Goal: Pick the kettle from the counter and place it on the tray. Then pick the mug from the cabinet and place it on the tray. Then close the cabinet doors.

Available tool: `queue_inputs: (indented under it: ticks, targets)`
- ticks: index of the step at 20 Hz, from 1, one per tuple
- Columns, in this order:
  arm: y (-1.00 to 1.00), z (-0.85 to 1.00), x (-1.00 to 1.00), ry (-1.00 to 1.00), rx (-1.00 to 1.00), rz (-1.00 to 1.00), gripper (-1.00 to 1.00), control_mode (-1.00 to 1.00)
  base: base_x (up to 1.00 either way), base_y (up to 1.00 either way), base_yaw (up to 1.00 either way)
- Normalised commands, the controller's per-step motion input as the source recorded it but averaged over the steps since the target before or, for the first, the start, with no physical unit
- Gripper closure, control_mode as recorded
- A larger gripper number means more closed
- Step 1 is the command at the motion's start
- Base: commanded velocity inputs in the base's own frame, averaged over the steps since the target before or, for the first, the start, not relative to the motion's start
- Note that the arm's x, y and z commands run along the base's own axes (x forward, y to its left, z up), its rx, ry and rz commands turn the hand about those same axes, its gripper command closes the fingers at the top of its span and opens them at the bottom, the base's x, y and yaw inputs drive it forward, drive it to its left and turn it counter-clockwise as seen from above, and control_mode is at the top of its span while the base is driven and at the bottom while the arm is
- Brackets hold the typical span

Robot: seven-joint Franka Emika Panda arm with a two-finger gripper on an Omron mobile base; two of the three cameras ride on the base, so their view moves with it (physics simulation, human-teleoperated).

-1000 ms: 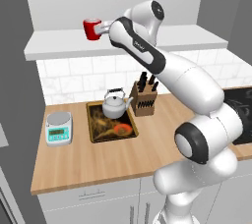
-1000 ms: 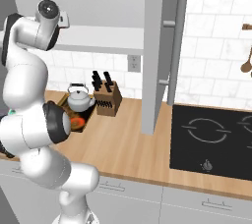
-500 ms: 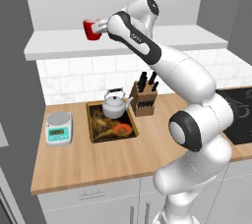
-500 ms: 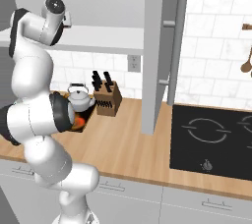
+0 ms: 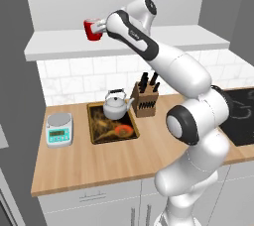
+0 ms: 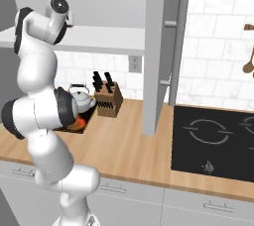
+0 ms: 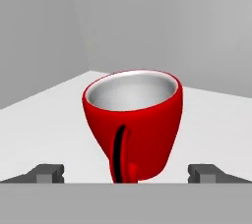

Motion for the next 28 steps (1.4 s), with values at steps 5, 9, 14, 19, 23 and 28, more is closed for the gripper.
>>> queue_inputs:
  ticks: [5, 9, 14, 19, 23, 28]
  targets:
    - [0.0, -0.01, 0.17, -0.02, -0.01, 0.0, -1.0, -1.0, 0.0, 0.0, 0.0]
    - [0.02, 0.0, 0.05, -0.03, -0.01, 0.0, -1.0, -1.0, 0.0, 0.0, 0.0]
    - [0.05, -0.01, 0.03, -0.04, -0.02, 0.0, -1.0, -1.0, 0.0, 0.0, 0.0]
    - [0.08, -0.03, 0.0, -0.06, -0.03, 0.0, 1.0, -1.0, 0.0, 0.0, 0.0]
    - [0.0, -0.03, 0.0, -0.06, -0.03, 0.0, 1.0, -1.0, 0.0, 0.0, 0.0]
    - [0.0, -0.01, 0.0, -0.04, 0.0, 0.0, 1.0, -1.0, 0.0, 0.0, 0.0]
